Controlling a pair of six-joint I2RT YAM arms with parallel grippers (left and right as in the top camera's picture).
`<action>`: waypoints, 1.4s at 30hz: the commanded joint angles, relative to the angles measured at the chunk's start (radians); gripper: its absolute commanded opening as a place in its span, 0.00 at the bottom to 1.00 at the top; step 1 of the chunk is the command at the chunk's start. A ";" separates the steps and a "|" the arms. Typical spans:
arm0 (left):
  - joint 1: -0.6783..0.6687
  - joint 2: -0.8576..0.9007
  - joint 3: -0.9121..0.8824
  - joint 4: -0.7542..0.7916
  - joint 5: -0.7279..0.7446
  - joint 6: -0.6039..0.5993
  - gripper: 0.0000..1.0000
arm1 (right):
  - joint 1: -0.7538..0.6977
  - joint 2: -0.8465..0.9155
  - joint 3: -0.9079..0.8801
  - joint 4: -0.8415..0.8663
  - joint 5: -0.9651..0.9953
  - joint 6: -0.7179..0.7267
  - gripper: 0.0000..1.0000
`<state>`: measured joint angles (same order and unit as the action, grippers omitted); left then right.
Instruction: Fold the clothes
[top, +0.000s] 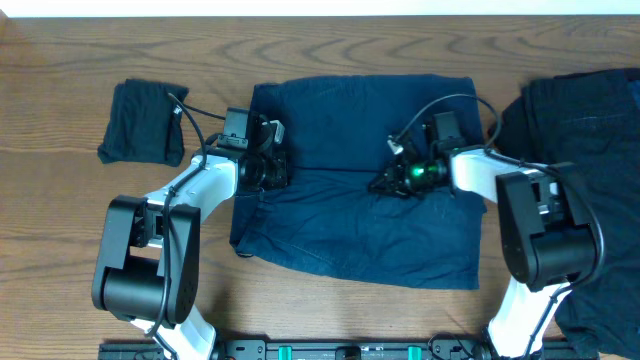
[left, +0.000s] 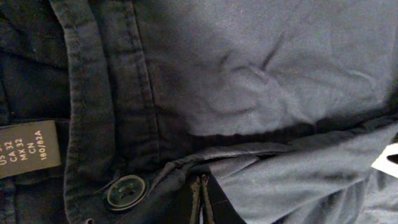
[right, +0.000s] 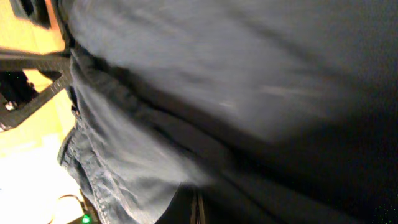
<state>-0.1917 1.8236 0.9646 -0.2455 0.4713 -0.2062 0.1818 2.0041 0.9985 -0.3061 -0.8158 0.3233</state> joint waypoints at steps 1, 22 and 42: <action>0.011 0.051 -0.014 -0.020 -0.122 0.003 0.06 | -0.089 0.018 -0.026 -0.047 0.187 -0.048 0.02; 0.011 0.051 -0.014 -0.030 -0.125 0.022 0.06 | -0.361 -0.225 -0.026 -0.386 0.668 -0.119 0.13; 0.012 -0.439 0.029 -0.427 -0.125 -0.057 0.06 | -0.360 -0.333 0.080 -0.501 0.269 -0.280 0.26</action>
<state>-0.1822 1.4101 0.9890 -0.6144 0.3630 -0.2203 -0.1757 1.7462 1.0378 -0.7841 -0.3599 0.1009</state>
